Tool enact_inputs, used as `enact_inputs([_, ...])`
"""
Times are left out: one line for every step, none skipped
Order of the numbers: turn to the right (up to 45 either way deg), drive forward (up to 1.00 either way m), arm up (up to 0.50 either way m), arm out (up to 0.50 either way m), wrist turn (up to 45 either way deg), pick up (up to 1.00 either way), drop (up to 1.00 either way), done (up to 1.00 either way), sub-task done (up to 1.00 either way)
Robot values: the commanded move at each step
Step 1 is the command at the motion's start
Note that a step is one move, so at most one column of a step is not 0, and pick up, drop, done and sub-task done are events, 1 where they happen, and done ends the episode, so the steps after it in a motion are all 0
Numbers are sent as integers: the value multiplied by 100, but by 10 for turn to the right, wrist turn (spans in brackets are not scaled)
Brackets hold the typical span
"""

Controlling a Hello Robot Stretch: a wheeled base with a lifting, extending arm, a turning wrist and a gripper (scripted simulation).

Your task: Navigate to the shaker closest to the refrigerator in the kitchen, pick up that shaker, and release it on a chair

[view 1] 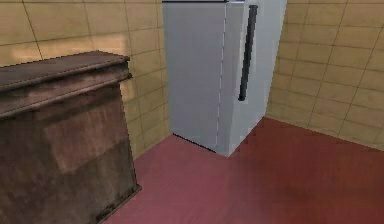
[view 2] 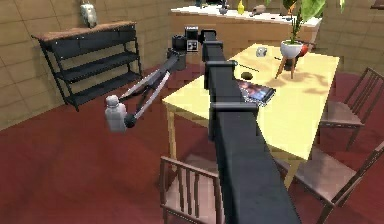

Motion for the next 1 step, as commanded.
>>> enact_inputs([0, 0, 0, 0, 450, 0, 0, 0, 0])
